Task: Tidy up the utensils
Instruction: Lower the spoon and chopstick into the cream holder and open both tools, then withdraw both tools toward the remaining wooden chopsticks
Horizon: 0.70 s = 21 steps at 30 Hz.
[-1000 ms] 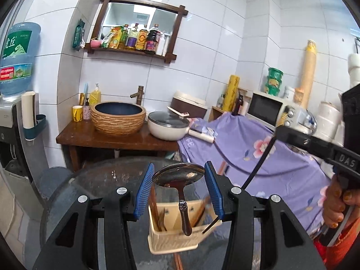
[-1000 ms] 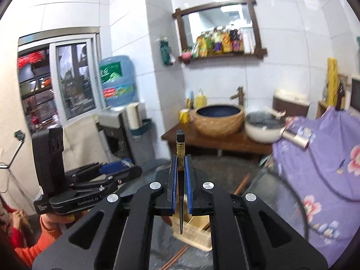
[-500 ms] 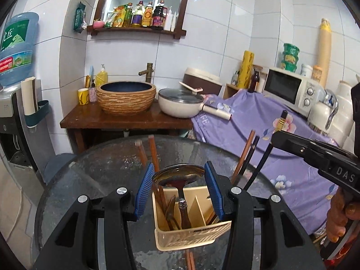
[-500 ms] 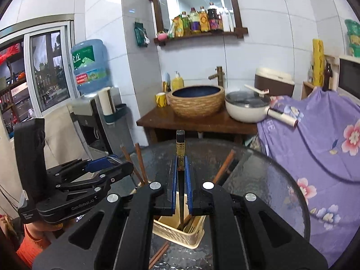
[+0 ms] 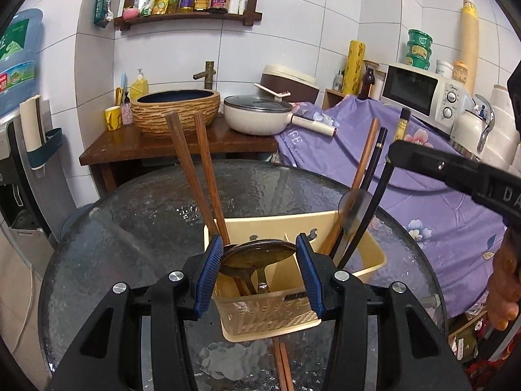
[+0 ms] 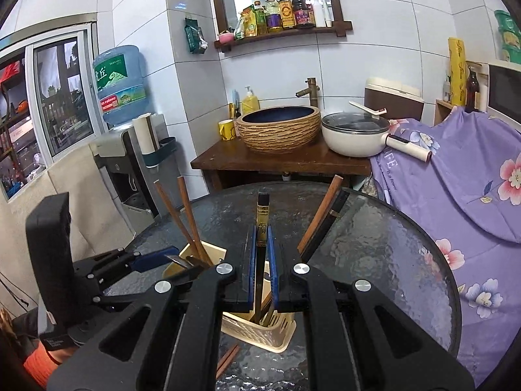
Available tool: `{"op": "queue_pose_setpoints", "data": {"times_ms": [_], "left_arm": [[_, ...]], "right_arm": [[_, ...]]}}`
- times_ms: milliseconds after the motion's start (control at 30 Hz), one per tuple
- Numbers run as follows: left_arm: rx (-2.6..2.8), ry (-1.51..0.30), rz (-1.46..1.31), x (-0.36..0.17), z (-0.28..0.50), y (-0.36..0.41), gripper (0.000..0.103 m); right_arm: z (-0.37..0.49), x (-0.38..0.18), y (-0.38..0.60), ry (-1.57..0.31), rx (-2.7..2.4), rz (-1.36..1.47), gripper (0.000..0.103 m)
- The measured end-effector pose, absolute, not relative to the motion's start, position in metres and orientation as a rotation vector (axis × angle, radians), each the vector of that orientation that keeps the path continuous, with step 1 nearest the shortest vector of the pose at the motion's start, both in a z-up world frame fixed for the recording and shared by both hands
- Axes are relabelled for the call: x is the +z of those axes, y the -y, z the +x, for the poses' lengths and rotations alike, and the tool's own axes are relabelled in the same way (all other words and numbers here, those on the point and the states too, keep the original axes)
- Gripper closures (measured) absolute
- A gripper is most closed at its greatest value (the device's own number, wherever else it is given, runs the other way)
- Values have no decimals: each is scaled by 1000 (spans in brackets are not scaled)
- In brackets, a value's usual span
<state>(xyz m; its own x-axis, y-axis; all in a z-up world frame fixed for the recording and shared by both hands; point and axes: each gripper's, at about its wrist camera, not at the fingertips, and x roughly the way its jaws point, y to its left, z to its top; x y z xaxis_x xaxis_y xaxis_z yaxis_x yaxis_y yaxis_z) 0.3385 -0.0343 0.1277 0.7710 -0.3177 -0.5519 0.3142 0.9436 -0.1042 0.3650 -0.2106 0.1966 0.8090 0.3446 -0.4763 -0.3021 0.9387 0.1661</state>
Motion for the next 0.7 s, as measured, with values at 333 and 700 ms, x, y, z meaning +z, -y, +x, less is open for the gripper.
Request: {"op": "queue_pose_setpoints", "data": {"times_ms": [333, 700], "left_arm": [[-330, -459, 2, 148, 303, 30, 28], [-305, -546, 73, 104, 256, 20, 21]], "right_arm": [[346, 196, 217, -443, 301, 72, 40], [296, 165, 224, -438, 215, -1, 39]]}}
